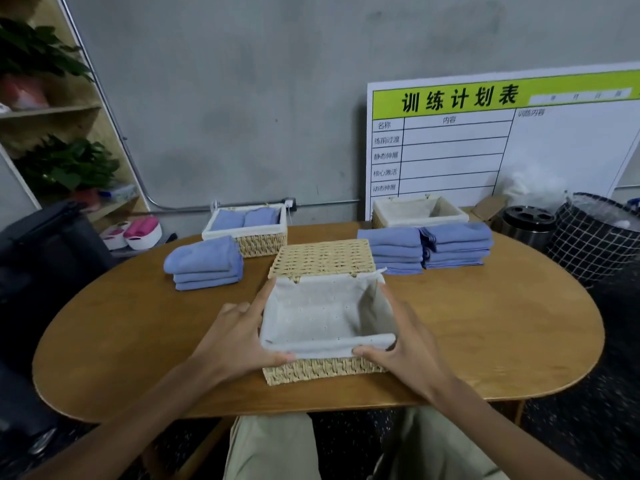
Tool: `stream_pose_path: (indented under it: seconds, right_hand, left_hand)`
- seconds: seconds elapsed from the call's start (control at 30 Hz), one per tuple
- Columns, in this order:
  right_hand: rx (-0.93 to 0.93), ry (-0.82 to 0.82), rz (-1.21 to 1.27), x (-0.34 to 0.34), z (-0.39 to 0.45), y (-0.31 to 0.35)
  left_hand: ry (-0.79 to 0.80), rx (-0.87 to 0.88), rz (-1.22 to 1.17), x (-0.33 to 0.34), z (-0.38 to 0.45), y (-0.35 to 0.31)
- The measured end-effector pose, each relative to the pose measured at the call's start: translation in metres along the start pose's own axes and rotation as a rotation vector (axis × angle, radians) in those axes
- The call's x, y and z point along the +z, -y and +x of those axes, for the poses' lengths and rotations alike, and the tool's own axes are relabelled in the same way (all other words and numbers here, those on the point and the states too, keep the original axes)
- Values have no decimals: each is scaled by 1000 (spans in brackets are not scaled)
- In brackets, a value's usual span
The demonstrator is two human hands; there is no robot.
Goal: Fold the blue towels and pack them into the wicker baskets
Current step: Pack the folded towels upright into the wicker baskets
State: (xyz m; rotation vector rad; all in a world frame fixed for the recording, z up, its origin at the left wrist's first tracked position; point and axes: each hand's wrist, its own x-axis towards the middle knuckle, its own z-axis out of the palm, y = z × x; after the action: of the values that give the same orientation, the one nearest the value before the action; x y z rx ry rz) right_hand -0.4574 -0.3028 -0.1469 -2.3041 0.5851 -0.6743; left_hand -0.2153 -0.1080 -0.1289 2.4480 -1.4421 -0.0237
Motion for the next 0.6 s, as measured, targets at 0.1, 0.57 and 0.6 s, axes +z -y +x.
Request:
stream_pose_path:
  seconds: [0.1,0.57,0.6]
  right_hand:
    - [-15,-4,7,3,1,0]
    - [9,13,27,25,24,10]
    - [13,12,28,25,24,11]
  left_hand:
    - [-22,-17,-61,-1,-6,0]
    - [-22,-21,-59,-20,-5,13]
    - [-18,-22,-61,-19,-5,14]
